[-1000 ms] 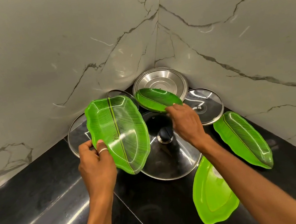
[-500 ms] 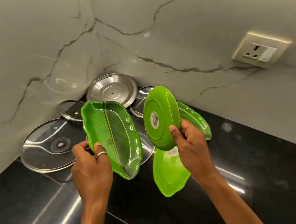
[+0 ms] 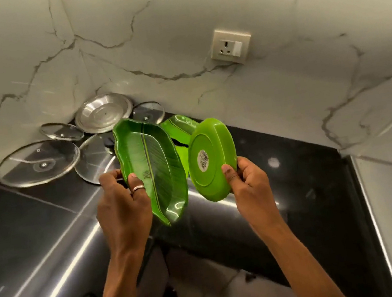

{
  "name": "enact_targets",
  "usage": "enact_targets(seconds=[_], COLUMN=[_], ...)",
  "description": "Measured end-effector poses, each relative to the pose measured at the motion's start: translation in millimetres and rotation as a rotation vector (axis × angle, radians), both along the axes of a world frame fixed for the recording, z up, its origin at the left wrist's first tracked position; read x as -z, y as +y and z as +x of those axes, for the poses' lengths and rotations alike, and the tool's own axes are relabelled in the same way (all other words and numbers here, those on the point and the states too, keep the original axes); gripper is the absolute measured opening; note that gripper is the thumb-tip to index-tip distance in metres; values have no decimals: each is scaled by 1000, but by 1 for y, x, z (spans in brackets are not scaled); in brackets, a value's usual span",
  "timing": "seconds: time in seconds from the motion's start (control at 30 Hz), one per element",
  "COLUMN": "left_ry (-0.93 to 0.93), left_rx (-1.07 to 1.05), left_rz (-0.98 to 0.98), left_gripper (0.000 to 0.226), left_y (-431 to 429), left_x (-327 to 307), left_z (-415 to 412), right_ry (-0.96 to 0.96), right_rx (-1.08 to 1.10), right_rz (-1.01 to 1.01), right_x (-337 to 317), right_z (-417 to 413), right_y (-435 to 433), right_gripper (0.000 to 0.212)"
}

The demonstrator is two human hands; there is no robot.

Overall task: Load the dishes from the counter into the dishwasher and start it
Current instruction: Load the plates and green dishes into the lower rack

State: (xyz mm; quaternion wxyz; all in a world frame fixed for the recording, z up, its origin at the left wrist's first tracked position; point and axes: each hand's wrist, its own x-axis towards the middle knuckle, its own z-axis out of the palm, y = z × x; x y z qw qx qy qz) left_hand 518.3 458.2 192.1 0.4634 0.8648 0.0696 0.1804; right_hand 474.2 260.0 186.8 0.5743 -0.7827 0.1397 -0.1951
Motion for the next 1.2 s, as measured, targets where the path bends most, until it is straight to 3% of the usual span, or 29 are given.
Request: enact_targets(seconds=[0.4,0.7,0.9,1.2], left_ry=[97,177,284,312], left_rx=[101,352,510,759], left_rz=[64,57,84,67], left_gripper=[20,12,16,19], left_y=[-18,-24,-36,-71], left_x=[13,52,62,82], left_z=[-221,-335,-408,-472], right_ry=[126,237,296,399], right_rx=[103,321,432,597], right_rz=[-3,-24,-20,-78], right_x=[35,64,62,66], right_z=[-252,-398,-487,-585], right_y=[-48,-31,-20,-46], right_gripper=[10,18,8,18])
